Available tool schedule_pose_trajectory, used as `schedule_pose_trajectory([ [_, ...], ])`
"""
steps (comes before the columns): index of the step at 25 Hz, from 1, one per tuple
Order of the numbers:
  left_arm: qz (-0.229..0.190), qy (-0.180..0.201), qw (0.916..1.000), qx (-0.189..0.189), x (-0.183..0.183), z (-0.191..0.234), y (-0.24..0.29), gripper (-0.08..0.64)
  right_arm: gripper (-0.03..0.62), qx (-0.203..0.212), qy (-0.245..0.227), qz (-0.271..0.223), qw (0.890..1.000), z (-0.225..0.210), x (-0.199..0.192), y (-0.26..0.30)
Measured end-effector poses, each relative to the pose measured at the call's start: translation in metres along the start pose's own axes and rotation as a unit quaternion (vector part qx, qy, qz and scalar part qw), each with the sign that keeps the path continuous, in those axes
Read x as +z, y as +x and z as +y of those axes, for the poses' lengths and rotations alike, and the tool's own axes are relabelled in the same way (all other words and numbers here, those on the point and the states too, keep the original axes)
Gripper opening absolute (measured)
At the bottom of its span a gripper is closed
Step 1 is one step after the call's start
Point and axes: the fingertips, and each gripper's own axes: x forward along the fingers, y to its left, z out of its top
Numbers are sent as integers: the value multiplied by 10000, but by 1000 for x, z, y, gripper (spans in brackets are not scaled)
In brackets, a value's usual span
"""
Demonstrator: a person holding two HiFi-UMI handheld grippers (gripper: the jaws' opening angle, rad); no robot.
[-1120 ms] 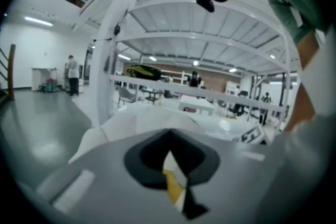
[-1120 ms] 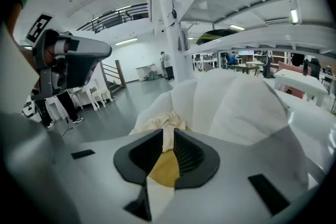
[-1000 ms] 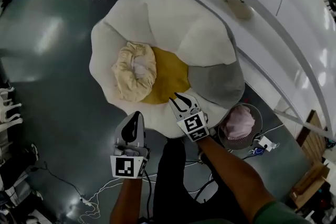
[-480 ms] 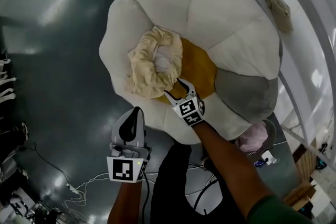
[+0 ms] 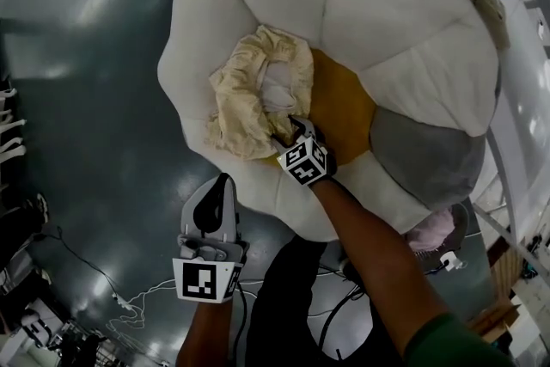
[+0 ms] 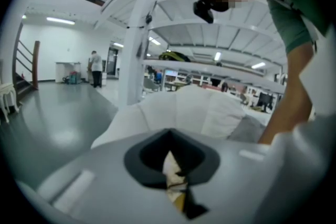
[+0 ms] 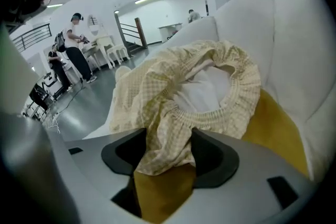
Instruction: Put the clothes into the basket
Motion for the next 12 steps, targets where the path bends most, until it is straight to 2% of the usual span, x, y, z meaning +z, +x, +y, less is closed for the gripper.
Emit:
schedule_pose_trajectory([
  [1,13,3,10000,-12,-1,-1,1,0,238,22,-7,8,10000,-1,2,-1],
  [2,19,10,10000,-33,-2,-3,1,0,103,65,5,-36,10000,-1,5,-5],
  [3,8,19,10000,-70,-1,-6,2,0,34,114,0,-118,9999,0,10,-11],
  [7,-81,74,9996,-253,14,-24,5,0,25,105,-72,-780,9969,4,40,-57],
  [12,-197,160,9988,-420,48,-47,6,0,25,-59,-52,-1696,9855,17,90,-147],
])
